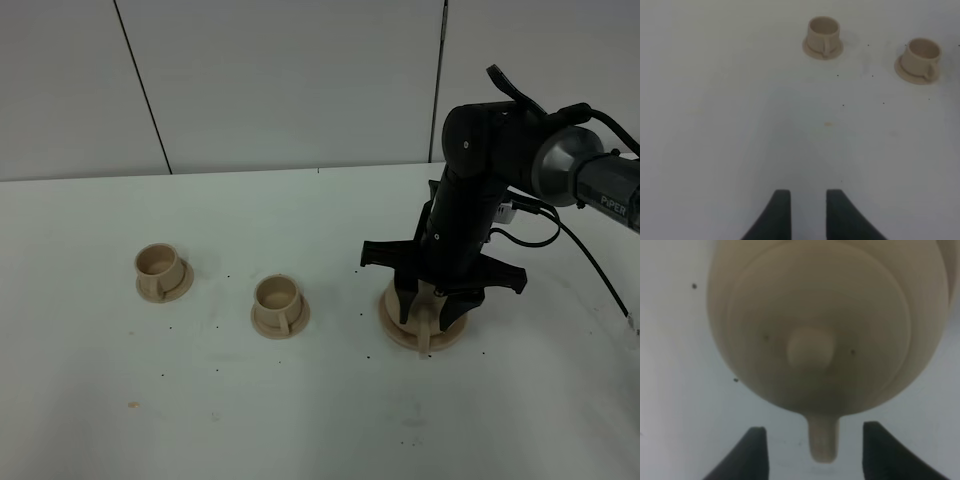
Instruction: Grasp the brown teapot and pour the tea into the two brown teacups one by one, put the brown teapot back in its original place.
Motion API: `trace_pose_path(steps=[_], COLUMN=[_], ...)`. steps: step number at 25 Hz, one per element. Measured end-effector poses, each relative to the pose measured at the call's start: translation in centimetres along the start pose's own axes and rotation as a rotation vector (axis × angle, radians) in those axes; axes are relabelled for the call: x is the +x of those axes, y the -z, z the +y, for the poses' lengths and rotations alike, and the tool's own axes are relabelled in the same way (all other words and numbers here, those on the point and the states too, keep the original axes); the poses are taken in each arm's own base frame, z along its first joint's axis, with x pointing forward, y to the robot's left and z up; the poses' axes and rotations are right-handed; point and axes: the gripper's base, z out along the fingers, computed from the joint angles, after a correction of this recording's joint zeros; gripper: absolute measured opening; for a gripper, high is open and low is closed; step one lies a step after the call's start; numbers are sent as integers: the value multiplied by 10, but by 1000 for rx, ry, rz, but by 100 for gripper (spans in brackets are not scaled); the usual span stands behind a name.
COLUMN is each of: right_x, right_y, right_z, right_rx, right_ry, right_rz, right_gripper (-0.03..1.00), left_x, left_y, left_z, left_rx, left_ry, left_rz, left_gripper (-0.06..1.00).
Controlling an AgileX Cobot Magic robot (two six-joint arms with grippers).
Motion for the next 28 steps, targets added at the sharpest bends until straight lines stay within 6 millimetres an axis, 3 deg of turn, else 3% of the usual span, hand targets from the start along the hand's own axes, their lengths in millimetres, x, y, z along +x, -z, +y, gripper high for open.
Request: trace_pose_path(steps=[15, 28], right_x=[1, 0], right_y=[-8, -10], right_z=[2, 1], right_rx=[9, 17], right_ry=[11, 13], right_rz=[16, 15], right_gripper=[41, 28], left_x=[0, 0], left_y=[0, 0], left_z=[0, 0], left_rx=[-1, -1], left_ry=[0, 0], left_rz=[0, 0], left_gripper=[24, 24])
